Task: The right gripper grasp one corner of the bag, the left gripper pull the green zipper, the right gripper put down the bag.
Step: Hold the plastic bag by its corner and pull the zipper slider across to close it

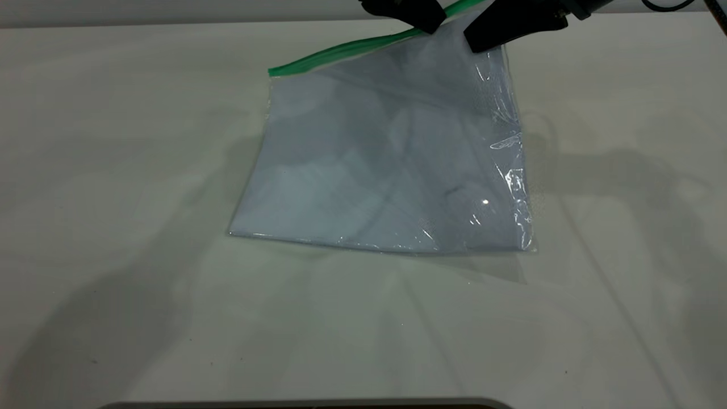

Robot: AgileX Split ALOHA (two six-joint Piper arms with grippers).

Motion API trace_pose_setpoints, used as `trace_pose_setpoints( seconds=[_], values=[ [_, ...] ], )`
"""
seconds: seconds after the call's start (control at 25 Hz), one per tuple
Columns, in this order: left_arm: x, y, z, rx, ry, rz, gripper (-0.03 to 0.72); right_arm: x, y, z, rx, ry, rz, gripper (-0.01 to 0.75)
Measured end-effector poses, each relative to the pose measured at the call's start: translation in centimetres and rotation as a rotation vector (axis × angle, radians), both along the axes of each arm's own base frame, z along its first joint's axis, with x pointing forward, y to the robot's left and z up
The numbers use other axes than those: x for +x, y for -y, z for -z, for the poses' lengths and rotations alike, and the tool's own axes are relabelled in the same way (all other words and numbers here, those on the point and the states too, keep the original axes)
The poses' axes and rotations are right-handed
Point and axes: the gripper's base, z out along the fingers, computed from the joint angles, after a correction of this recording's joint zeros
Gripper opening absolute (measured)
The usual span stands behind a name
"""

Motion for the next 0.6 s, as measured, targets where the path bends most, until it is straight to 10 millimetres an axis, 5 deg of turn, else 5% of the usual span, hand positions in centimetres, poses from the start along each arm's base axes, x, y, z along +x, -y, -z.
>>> trace_pose_setpoints(
  seconds=[0.6],
  values=[
    [0.28,0.21,0.76,0.033,0.045,-0.017,0.063,0.32,0.43,-0.02,0.001,0.006,0.038,0.033]
  ],
)
